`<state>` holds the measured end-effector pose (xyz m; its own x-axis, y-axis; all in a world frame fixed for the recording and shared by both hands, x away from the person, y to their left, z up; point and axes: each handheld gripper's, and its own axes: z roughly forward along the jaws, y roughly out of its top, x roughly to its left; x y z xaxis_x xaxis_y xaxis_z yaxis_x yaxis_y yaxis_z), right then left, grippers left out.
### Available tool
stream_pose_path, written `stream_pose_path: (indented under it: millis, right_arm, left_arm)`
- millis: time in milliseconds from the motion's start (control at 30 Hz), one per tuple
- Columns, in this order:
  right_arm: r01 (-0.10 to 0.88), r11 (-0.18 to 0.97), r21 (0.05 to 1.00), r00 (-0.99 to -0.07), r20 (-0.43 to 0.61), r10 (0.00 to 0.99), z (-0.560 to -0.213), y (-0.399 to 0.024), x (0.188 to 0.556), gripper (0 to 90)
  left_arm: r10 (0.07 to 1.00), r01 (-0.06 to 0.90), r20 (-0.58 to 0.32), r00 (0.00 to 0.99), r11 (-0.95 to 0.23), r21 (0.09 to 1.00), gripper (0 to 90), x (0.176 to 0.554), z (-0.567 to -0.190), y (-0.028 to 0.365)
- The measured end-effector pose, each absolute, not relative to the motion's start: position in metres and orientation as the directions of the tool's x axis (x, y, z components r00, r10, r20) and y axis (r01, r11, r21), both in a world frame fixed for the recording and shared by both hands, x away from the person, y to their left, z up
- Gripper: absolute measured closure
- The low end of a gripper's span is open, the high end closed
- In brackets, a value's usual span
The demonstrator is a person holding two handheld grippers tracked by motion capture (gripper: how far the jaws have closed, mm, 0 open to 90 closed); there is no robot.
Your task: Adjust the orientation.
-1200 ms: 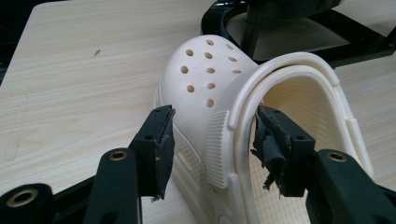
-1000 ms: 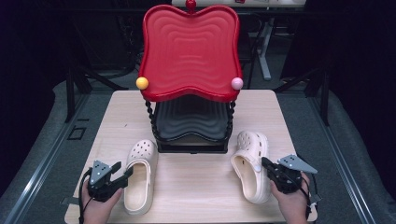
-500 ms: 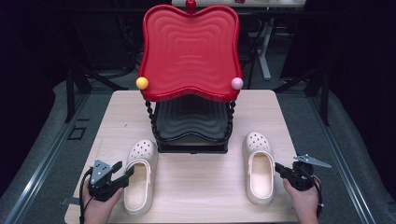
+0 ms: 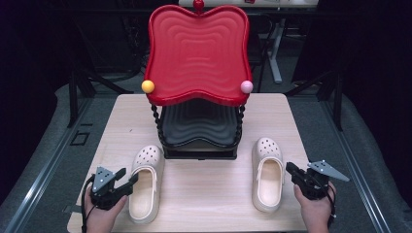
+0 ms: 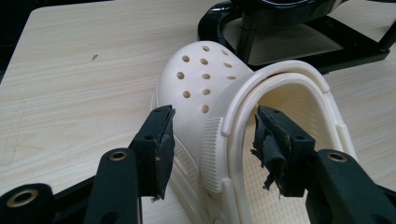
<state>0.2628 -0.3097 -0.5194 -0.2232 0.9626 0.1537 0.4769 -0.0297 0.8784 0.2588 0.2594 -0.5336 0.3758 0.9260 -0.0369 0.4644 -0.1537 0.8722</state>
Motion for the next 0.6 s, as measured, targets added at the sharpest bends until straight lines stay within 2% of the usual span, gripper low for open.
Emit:
stream_pose_path:
  millis: [133, 233, 333, 367, 467, 500, 600]
  right_arm:
    - [0.492, 0.023, 0.870, -0.240, 0.110, 0.965, -0.523, -0.302, 0.269, 87.0]
    - [0.502, -0.002, 0.865, -0.235, 0.138, 0.962, -0.523, -0.305, 0.270, 85.2]
    - [0.501, -0.001, 0.865, -0.232, 0.135, 0.963, -0.523, -0.304, 0.268, 77.7]
    - [0.492, 0.021, 0.870, -0.231, 0.107, 0.967, -0.521, -0.301, 0.265, 72.4]
    - [0.485, 0.051, 0.873, -0.231, 0.072, 0.970, -0.520, -0.296, 0.262, 67.7]
    - [0.487, 0.092, 0.869, -0.229, 0.025, 0.973, -0.520, -0.291, 0.261, 65.8]
    - [0.504, 0.135, 0.853, -0.226, -0.020, 0.974, -0.523, -0.285, 0.262, 64.3]
  left_arm:
    - [0.926, 0.461, -0.034, 0.377, -0.155, 0.874, 47.8, 0.259, -0.533, 0.259]
    - [0.926, 0.462, -0.035, 0.377, -0.155, 0.873, 47.8, 0.259, -0.533, 0.260]
    - [0.926, 0.464, -0.036, 0.375, -0.154, 0.872, 47.8, 0.259, -0.533, 0.260]
    - [0.926, 0.463, -0.036, 0.376, -0.154, 0.873, 47.8, 0.258, -0.533, 0.260]
    - [0.925, 0.460, -0.036, 0.378, -0.153, 0.875, 47.8, 0.258, -0.532, 0.260]
    - [0.925, 0.460, -0.036, 0.377, -0.154, 0.875, 47.8, 0.257, -0.532, 0.260]
    - [0.925, 0.462, -0.036, 0.379, -0.155, 0.873, 47.8, 0.257, -0.533, 0.260]
